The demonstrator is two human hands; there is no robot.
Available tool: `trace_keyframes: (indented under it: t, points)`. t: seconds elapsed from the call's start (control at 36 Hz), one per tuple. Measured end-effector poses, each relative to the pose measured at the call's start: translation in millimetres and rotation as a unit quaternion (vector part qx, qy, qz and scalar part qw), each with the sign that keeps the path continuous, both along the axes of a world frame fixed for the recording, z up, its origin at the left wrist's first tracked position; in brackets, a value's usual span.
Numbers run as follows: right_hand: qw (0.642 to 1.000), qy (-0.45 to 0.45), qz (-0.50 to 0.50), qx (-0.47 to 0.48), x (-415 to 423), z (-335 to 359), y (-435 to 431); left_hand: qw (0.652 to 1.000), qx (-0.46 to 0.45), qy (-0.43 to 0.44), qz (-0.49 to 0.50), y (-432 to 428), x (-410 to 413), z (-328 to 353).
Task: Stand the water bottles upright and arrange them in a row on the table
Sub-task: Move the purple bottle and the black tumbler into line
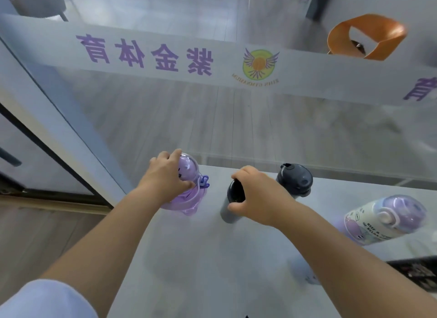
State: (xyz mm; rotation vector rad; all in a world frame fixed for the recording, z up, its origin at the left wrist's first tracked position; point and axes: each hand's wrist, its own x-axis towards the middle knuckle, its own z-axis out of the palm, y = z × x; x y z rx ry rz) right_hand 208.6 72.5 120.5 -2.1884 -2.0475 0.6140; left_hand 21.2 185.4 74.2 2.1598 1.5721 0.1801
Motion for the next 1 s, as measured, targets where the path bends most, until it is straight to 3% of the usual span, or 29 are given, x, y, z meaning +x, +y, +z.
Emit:
trace_keyframes:
  t: [0.47, 1.0]
  points:
    - [0.999, -0.011, -0.037, 0.022, 27.7, 1.3, 80.1, 0.999, 0.006, -0.027, 0.018, 47.6, 27.4, -2.2]
    - [1.000, -0.010, -0.017, 0.008, 33.3, -9.0, 93.6, 0.999, 0.037, -0.009, -0.007, 55.1, 31.7, -0.9]
